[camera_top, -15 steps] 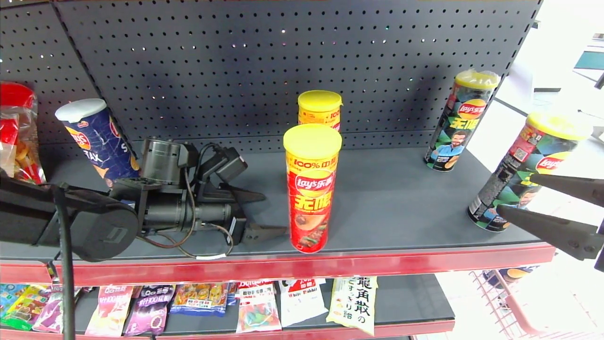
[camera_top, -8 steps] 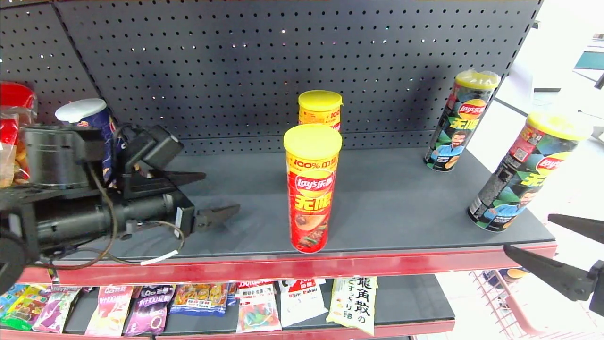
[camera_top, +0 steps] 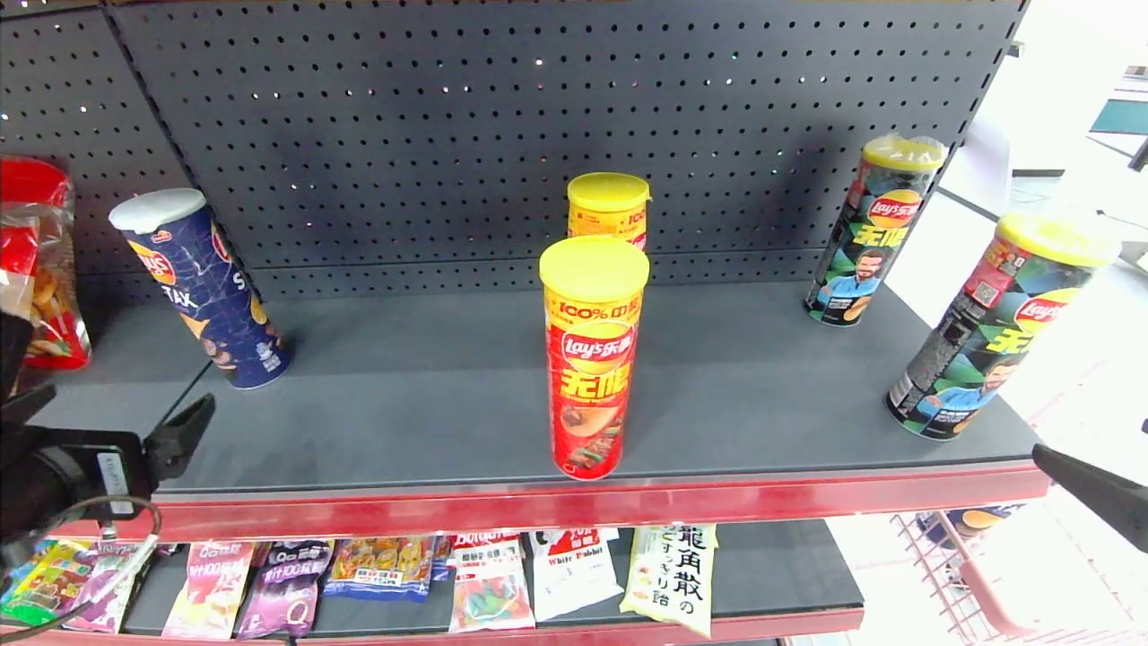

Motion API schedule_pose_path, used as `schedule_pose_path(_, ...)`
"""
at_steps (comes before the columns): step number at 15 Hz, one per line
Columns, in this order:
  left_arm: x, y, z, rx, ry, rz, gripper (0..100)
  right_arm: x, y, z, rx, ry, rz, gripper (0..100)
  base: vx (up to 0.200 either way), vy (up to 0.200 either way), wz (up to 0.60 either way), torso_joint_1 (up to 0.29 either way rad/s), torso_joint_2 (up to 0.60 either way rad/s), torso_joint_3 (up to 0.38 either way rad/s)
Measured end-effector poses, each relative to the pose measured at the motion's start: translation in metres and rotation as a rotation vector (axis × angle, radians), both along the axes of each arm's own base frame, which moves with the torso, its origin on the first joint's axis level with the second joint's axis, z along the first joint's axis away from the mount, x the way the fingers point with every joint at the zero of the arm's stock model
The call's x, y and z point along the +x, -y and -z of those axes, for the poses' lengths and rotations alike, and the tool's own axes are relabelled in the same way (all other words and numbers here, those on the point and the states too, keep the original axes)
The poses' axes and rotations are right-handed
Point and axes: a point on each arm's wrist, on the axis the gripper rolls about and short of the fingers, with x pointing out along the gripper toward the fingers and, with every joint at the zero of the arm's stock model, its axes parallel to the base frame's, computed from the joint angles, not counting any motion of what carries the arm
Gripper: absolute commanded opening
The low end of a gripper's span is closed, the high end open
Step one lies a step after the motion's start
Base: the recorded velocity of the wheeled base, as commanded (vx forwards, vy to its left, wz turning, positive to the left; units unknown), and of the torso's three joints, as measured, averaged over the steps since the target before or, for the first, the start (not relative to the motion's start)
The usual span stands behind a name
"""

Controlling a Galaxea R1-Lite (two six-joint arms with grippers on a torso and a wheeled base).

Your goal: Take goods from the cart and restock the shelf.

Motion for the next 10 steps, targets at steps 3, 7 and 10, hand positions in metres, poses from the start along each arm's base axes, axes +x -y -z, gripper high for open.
schedule_pose_path(3,-0.014,-0.004,-0.001,0.058,0.028,-0.001,100,0.0,0.001,0.001,-0.001,-0.005,0.011,100,0.0,0.0,0.0,0.0,0.0,0.0)
schedule_pose_path(7,-0.032,-0.009,0.002,0.137,0.048,0.027,100,0.0,0.004,0.005,-0.006,-0.024,0.047,100,-0.1,0.0,0.0,0.002,0.0,0.004)
schedule_pose_path(10,-0.044,-0.012,0.006,0.138,0.063,0.031,100,-0.001,0.005,0.009,-0.023,-0.036,0.05,100,-0.2,0.0,0.0,0.012,0.0,-0.001)
